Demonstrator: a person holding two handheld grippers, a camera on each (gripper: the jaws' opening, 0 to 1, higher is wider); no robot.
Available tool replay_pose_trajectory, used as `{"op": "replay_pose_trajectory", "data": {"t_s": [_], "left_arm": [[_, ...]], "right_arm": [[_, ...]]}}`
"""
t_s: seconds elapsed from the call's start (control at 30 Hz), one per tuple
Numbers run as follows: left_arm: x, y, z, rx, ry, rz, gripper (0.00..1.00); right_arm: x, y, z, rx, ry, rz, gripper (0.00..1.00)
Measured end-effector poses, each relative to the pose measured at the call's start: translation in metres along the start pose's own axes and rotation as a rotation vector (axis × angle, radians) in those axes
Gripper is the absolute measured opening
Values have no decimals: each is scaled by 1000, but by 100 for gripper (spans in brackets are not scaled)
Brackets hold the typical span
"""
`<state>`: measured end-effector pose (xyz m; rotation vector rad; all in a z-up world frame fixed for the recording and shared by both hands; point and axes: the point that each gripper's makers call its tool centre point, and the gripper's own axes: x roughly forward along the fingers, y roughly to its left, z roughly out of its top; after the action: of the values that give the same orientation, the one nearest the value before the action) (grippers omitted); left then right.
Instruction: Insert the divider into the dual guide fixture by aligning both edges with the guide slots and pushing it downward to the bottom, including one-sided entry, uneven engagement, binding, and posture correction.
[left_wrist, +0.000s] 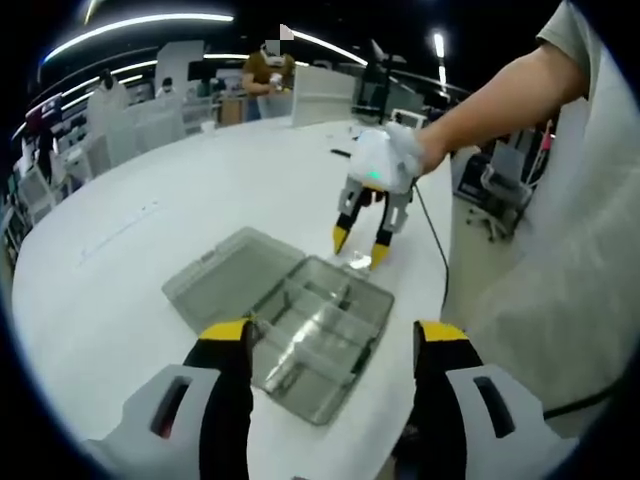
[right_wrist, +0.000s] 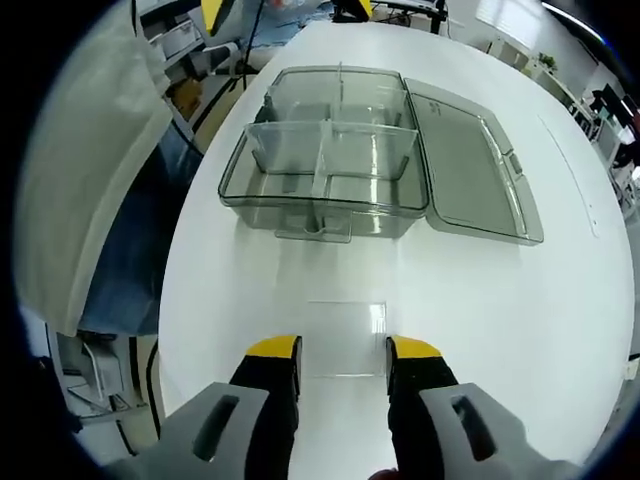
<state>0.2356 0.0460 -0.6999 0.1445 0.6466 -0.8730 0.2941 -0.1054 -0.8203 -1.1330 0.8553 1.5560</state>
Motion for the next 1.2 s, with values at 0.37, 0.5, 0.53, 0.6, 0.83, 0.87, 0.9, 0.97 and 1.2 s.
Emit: {"op": "replay_pose_trajectory", "data": {"t_s": [0.37, 0.5, 0.53, 0.6, 0.83, 0.87, 0.9, 0.97, 1.2], "left_arm": [[2, -2, 0, 5, 3, -3, 68], [2, -2, 0, 9, 5, -2, 68], [3, -2, 0, 8, 5, -2, 68], [3, -2, 1, 10, 6, -2, 68], [4, -1, 0, 13, 12, -2, 68], [4, -1, 0, 13, 13, -2, 68], [4, -1, 0, 13, 13, -3, 68], [5, -2, 0, 16, 14, -5, 68], [7, -4, 0, 18, 18, -9, 68]], "right_arm": [[0, 0, 0, 3, 22, 0, 28], [0, 1, 1, 5, 22, -2, 27], [0, 1, 2, 4, 22, -2, 27], [0, 1, 2, 2, 24, -5, 27], [-2, 1, 4, 4, 16, -16, 27], [-3, 1, 5, 7, 12, -18, 27], [-3, 1, 5, 13, 9, -17, 27], [-3, 1, 4, 11, 12, -19, 27], [-5, 4, 3, 31, 3, -19, 27]]}}
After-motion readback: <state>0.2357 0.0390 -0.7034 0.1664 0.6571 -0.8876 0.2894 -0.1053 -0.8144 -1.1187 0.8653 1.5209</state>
